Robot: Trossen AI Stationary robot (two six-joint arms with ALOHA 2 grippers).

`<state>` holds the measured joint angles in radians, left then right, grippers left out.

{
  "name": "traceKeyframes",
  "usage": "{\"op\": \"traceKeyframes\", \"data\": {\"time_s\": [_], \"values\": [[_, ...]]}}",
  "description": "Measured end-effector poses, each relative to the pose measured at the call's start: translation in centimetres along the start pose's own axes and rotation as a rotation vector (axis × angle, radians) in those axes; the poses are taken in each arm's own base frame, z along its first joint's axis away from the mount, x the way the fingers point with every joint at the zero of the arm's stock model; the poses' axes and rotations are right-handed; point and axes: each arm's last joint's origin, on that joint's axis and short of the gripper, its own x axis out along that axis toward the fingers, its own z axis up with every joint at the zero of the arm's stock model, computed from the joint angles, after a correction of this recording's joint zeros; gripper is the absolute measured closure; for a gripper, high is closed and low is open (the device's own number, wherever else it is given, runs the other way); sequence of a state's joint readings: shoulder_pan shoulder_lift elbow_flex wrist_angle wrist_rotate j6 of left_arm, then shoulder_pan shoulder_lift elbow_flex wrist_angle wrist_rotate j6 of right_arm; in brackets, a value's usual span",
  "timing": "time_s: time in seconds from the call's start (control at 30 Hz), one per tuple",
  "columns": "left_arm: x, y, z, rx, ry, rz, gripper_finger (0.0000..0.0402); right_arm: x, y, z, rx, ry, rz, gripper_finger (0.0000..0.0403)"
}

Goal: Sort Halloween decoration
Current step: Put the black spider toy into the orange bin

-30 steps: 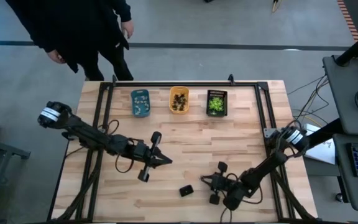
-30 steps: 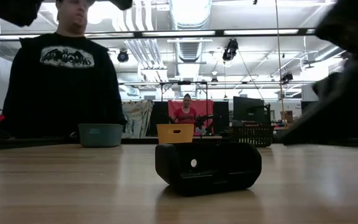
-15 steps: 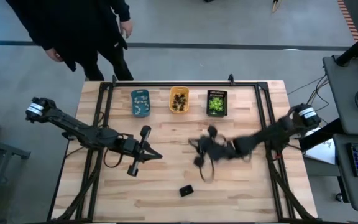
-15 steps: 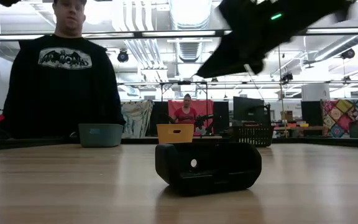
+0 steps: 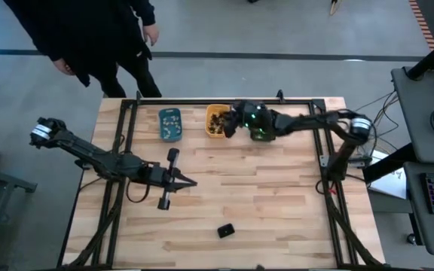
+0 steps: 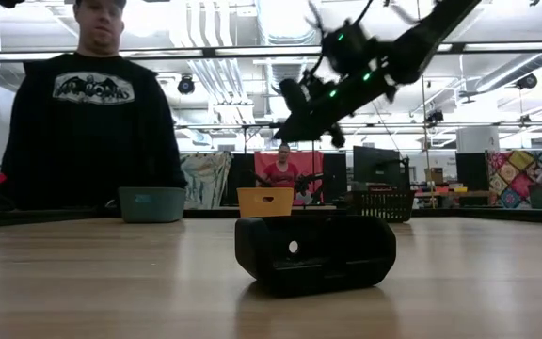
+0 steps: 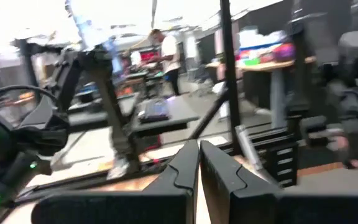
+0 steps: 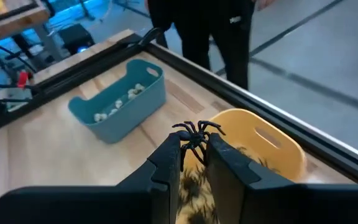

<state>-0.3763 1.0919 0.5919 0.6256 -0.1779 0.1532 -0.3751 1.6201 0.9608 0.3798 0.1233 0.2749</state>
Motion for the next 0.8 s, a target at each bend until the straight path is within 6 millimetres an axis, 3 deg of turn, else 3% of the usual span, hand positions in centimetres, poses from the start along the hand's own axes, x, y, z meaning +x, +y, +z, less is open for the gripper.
{"op": "traceKeyframes", "data": {"time_s": [0.2, 0.37, 0.8], "values": [[-0.2, 0.3, -0.5, -0.011, 0.071, 0.1, 0.0402, 4.6, -3.0, 0.1, 0.053, 0.067, -0.029, 0.034], [-0.3, 0.3, -0.8, -0.038, 0.109, 0.099, 0.0402, 7.0, -4.2, -0.3, 0.102, 0.149, -0.086, 0.0337], [-0.3, 0.3, -0.8, -0.053, 0.116, 0.126, 0.0402, 8.3, -3.9, 0.4, 0.108, 0.163, -0.079, 0.0249]]}}
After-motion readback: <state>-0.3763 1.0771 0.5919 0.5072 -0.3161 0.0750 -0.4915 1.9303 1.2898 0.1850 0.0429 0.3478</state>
